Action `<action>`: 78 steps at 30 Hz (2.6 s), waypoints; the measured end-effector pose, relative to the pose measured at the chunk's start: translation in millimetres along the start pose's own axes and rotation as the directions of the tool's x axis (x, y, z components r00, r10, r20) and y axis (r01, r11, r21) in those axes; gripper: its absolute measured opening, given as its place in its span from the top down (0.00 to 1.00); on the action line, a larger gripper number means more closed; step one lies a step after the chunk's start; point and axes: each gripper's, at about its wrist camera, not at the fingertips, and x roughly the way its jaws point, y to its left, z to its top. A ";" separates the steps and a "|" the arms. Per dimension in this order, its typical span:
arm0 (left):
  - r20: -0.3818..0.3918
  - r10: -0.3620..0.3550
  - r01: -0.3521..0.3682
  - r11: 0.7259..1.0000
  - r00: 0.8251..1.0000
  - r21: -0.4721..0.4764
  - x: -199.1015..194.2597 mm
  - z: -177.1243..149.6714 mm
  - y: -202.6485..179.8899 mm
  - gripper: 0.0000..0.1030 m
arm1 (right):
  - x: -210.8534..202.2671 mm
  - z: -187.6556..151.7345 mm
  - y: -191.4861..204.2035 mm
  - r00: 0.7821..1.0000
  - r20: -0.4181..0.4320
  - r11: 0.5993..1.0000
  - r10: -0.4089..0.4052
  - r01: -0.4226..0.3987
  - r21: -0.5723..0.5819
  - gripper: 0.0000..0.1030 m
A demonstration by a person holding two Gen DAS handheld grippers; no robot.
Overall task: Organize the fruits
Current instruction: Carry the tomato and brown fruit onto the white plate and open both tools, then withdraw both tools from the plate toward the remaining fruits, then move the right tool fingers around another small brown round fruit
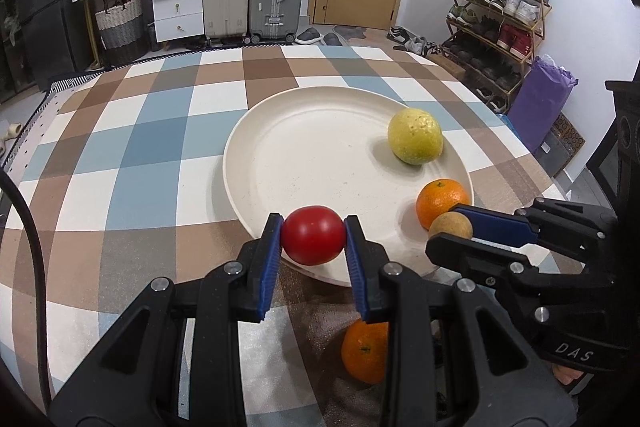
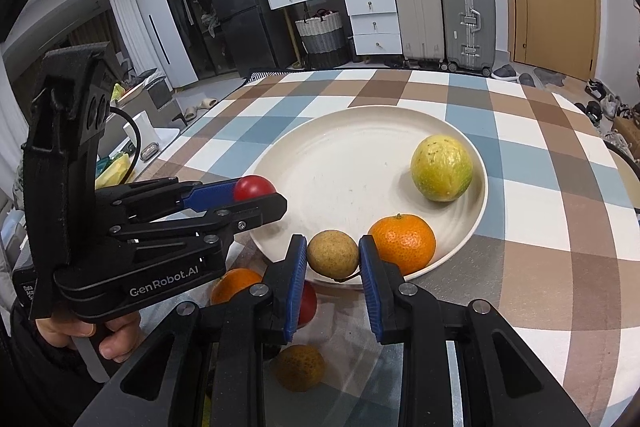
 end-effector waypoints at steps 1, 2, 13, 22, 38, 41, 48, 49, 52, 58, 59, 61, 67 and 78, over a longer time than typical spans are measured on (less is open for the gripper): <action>-0.002 0.000 0.000 1.000 1.000 0.001 0.1 -0.1 0.0 0.73 | 0.5 -0.1 0.3 1.000 -0.001 1.000 -0.002 0.002 -0.002 0.73; -0.002 0.001 -0.001 1.000 1.000 0.001 -0.3 -0.2 0.3 0.73 | 0.4 -0.1 0.4 1.000 -0.001 1.000 -0.004 0.004 -0.002 0.73; 0.038 0.013 -0.012 1.000 0.999 -0.019 -24.4 -5.7 6.2 0.50 | -15.7 -4.4 -6.1 1.000 0.028 1.000 -0.004 0.004 0.018 0.58; 0.075 0.046 -0.045 0.999 0.996 -0.014 -56.5 -17.4 8.3 0.12 | -34.2 -13.4 -4.5 0.998 0.058 0.999 -0.024 0.022 0.025 0.15; 0.067 0.067 -0.067 0.998 0.996 0.003 -78.3 -40.7 2.1 0.01 | -48.3 -16.9 -8.9 0.991 0.099 0.995 -0.091 0.087 0.044 0.00; 0.065 0.070 -0.071 0.997 0.995 0.006 -79.6 -43.5 0.5 0.01 | -49.8 -18.9 -8.8 0.991 0.099 0.995 -0.092 0.088 0.043 0.00; 0.056 0.078 -0.078 0.997 0.995 -0.002 -77.6 -47.5 -0.6 0.01 | -51.6 -23.6 -10.9 0.992 0.093 0.995 -0.086 0.081 0.054 0.00; 0.054 0.078 -0.078 0.997 0.995 -0.002 -77.4 -48.3 -0.7 0.01 | -51.7 -24.6 -10.9 0.992 0.091 0.995 -0.084 0.080 0.055 0.00; 0.045 0.077 -0.078 0.997 0.996 0.005 -75.5 -50.7 -1.6 0.01 | -50.7 -28.6 -10.5 0.994 0.073 0.995 -0.086 0.082 0.055 0.00; 0.026 0.083 -0.084 0.996 0.996 0.021 -70.9 -56.1 -3.8 0.01 | -45.4 -38.1 -12.4 0.997 0.030 0.995 -0.070 0.067 0.073 0.00; 0.022 0.082 -0.083 0.996 0.996 0.020 -70.1 -56.7 -3.8 0.01 | -43.7 -39.7 -12.5 0.997 0.018 0.995 -0.069 0.068 0.073 0.00; 0.014 0.079 -0.079 0.997 0.997 0.016 -68.1 -57.6 -3.5 0.01 | -40.9 -42.7 -12.2 0.998 -0.001 0.996 -0.057 0.057 0.071 0.00; -0.003 0.072 -0.072 0.997 0.997 0.003 -61.6 -58.8 -2.0 0.01 | -30.3 -50.2 -8.4 0.997 -0.064 0.998 -0.046 0.048 0.040 0.00; -0.026 0.066 -0.066 0.998 0.997 -0.007 -52.1 -57.3 0.8 0.01 | -14.7 -58.1 0.2 0.988 -0.133 0.996 -0.084 0.080 -0.037 0.14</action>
